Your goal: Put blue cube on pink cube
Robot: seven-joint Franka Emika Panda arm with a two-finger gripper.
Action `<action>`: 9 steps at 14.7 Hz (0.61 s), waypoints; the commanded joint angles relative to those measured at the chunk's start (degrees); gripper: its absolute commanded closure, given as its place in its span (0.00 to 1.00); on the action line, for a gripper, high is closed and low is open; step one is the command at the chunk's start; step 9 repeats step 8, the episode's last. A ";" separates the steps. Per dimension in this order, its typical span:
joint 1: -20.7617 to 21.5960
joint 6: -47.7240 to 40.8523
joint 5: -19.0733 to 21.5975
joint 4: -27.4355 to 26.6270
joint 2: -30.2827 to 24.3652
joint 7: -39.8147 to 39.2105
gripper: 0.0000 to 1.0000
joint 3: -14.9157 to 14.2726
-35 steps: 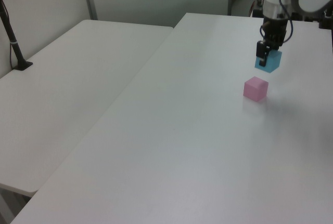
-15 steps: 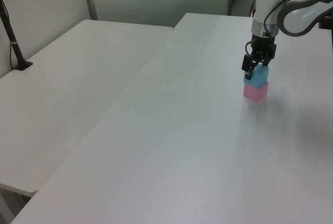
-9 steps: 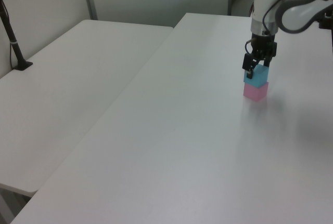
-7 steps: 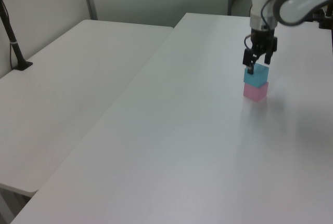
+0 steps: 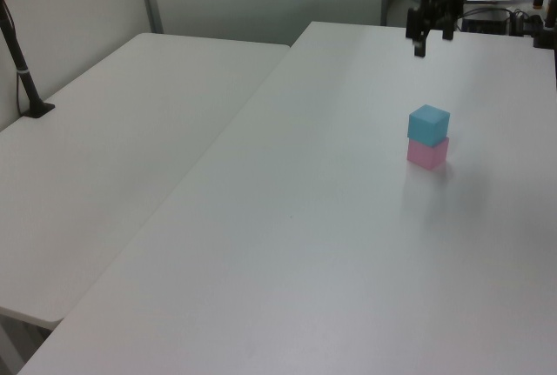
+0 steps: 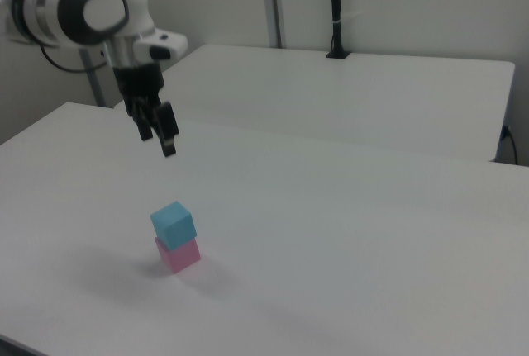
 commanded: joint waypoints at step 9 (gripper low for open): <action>0.27 -8.34 0.05 13.43 3.35 -20.21 0.00 0.16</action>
